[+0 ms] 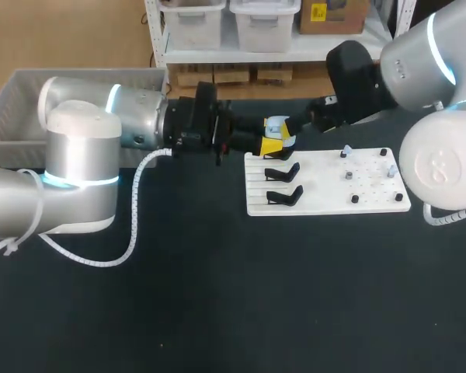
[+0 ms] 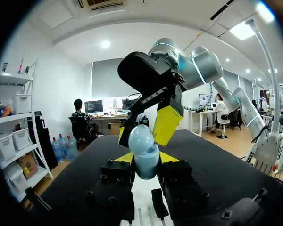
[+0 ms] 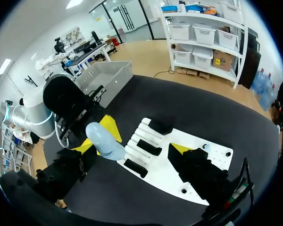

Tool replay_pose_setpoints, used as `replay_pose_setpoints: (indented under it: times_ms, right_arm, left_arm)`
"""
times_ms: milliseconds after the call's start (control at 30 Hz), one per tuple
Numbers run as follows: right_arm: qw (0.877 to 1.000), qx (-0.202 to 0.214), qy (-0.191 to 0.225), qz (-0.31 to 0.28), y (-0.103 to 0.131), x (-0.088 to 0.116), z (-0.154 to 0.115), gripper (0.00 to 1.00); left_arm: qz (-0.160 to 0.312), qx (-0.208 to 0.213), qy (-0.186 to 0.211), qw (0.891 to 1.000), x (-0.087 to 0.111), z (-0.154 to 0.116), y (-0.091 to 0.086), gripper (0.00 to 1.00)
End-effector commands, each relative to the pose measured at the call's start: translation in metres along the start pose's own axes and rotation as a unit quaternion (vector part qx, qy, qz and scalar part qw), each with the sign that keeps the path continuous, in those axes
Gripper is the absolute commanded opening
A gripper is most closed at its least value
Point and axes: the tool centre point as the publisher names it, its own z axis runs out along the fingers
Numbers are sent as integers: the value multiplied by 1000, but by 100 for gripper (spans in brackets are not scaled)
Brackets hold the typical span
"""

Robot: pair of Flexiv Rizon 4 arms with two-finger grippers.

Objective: Pick up each earbud case from the left stands, insert the matching earbuds, close the lid, and place the case in the box.

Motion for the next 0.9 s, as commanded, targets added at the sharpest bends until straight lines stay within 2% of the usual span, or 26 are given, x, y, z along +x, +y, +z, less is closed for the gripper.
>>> replay_pose_setpoints:
  times_ms: [33,233,433,600,900]
  right_arm:
    - [1000,11,-13,4,1,-2,-4,100]
    - [999,32,-40,-13,-3,-11,-26,100]
    - [991,105,-42,-66,-19,-13,-56,100]
    - [978,188,-19,-83,-42,-6,-77,100]
    - [967,240,65,-55,-94,25,-85,100]
  left_arm:
    - [2,-2,-1,1000,1,0,-1,0]
    - [2,-2,-1,1000,1,0,-1,0]
    - [2,-2,-1,1000,1,0,-1,0]
    - [2,-2,-1,1000,1,0,-1,0]
    - [2,-2,-1,1000,1,0,-1,0]
